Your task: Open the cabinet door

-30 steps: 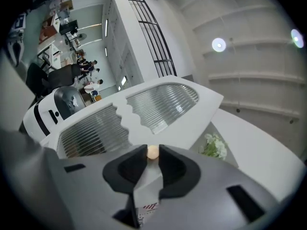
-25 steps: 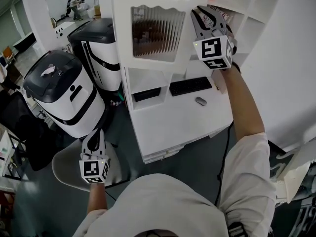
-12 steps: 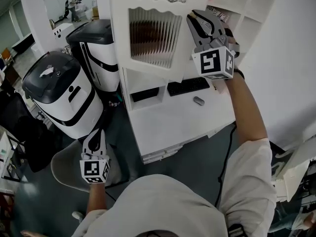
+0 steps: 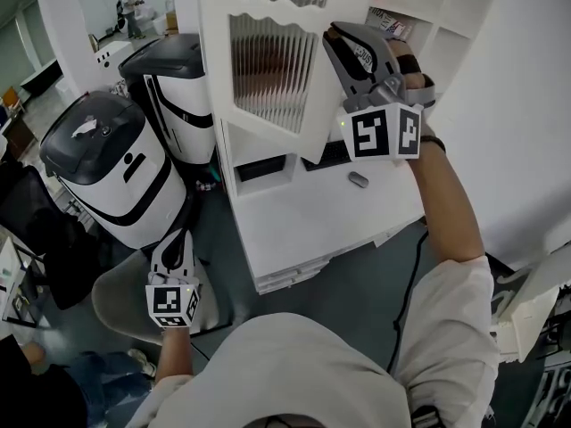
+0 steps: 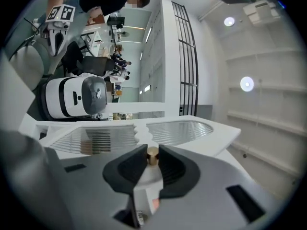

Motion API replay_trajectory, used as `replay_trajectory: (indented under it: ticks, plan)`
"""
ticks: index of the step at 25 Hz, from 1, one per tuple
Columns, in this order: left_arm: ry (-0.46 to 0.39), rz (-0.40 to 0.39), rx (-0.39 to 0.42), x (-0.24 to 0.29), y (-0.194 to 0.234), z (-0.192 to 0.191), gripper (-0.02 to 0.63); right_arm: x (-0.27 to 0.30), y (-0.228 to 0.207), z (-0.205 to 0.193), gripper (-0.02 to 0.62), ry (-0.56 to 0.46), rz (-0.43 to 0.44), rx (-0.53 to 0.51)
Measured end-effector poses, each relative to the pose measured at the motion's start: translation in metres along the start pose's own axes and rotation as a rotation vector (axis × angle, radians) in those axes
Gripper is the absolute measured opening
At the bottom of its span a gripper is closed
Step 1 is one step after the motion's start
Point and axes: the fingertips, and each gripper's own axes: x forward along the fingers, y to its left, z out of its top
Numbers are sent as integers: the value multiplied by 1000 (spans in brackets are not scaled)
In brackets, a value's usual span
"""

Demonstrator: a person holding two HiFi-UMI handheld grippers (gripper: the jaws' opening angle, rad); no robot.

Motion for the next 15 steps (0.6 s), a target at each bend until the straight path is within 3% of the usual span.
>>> replay_trajectory:
  ticks: [10, 15]
  plan:
    - [-2, 4, -6, -7, 4, -2, -2, -11, 5, 48, 75, 0, 32, -96]
    - [-7, 10, -9, -10, 11, -4, -2, -9, 13, 75, 75, 8, 36, -198]
